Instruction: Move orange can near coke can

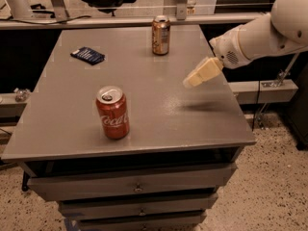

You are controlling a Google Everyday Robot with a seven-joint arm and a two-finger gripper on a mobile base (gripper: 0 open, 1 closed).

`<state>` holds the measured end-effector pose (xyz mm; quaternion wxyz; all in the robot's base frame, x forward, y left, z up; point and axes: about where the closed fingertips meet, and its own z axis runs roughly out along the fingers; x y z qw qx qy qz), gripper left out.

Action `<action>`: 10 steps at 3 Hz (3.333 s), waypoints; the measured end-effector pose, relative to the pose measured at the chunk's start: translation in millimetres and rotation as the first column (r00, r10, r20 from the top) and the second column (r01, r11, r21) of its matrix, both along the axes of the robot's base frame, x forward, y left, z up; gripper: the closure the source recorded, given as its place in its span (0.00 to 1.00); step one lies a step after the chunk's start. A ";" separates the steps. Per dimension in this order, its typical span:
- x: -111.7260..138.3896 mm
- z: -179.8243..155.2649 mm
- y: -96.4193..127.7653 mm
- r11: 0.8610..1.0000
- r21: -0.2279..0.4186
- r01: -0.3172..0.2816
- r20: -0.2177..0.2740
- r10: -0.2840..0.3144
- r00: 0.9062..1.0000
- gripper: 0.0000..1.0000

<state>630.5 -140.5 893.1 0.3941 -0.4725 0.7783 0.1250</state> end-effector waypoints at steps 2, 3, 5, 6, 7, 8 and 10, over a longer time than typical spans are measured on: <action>15.6 -3.3 2.6 0.998 0.050 0.030 0.022 -0.031 0.999 0.00; 51.6 -1.3 6.4 0.985 0.156 0.069 0.064 -0.080 0.995 0.00; 133.0 9.4 31.2 0.913 0.399 0.081 0.132 -0.144 0.981 0.00; 166.6 9.0 51.0 0.887 0.458 0.051 0.161 -0.139 0.977 0.00; 195.0 5.9 74.1 0.871 0.490 0.019 0.178 -0.121 0.977 0.00; 210.2 -1.0 88.1 0.866 0.500 0.008 0.180 -0.112 0.977 0.18; 216.4 -12.7 86.1 0.862 0.506 0.026 0.172 -0.130 0.976 0.64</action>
Offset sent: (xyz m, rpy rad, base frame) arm 0.0421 0.0013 -0.0065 0.1339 -0.0647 -0.0899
